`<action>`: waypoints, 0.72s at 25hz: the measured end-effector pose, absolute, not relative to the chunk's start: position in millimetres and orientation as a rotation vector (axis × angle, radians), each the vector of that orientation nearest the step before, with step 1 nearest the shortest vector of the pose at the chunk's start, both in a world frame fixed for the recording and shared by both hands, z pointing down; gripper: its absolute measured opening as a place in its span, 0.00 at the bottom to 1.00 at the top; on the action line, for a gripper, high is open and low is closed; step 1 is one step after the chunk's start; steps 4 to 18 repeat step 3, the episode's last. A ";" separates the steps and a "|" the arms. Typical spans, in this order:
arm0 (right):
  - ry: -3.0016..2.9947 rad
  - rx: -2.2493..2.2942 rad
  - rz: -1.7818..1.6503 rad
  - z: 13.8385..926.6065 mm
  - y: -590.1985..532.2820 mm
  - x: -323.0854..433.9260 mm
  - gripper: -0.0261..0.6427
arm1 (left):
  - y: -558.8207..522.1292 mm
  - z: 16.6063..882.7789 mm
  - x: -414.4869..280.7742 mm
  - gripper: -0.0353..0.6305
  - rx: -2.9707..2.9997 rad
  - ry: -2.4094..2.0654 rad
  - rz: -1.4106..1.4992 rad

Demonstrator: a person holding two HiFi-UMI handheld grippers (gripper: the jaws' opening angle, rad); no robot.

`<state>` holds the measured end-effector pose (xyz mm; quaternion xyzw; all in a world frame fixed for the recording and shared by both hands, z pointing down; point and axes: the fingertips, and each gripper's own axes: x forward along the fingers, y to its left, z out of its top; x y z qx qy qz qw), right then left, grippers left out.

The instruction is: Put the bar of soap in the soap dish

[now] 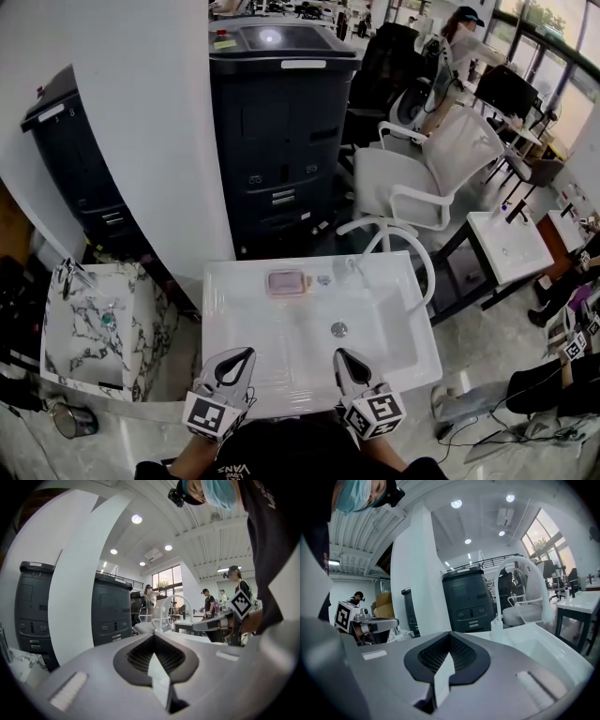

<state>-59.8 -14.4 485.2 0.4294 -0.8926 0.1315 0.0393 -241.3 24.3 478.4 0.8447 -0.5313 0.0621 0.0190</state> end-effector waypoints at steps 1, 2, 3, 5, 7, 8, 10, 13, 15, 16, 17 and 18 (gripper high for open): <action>-2.736 1.317 0.403 484.9 -14.7 -59.3 0.03 | 22.9 472.9 -241.3 0.13 2.617 -1.660 0.210; -2.736 1.319 0.402 484.7 -14.8 -58.7 0.03 | 21.2 466.3 -241.4 0.13 2.610 -1.674 0.229; -2.736 1.320 0.403 484.5 -15.0 -58.2 0.03 | 19.5 459.6 -241.6 0.13 2.603 -1.688 0.247; -2.736 1.320 0.403 484.5 -15.0 -58.2 0.03 | 19.5 459.6 -241.6 0.13 2.603 -1.688 0.247; -2.736 1.320 0.403 484.5 -15.0 -58.2 0.03 | 19.5 459.6 -241.6 0.13 2.603 -1.688 0.247; -2.736 1.320 0.403 484.5 -15.0 -58.2 0.03 | 19.5 459.6 -241.6 0.13 2.603 -1.688 0.247; -2.736 1.320 0.403 484.5 -15.0 -58.2 0.03 | 19.5 459.6 -241.6 0.13 2.603 -1.688 0.247; -2.736 1.320 0.403 484.5 -15.0 -58.2 0.03 | 19.5 459.6 -241.6 0.13 2.603 -1.688 0.247; -2.736 1.320 0.403 484.5 -15.0 -58.2 0.03 | 19.5 459.6 -241.6 0.13 2.603 -1.688 0.247; -2.736 1.320 0.403 484.5 -15.0 -58.2 0.03 | 19.5 459.6 -241.6 0.13 2.603 -1.688 0.247; -2.736 1.320 0.403 484.5 -15.0 -58.2 0.03 | 19.5 459.6 -241.6 0.13 2.603 -1.688 0.247; -2.736 1.320 0.403 484.5 -15.0 -58.2 0.03 | 19.5 459.6 -241.6 0.13 2.603 -1.688 0.247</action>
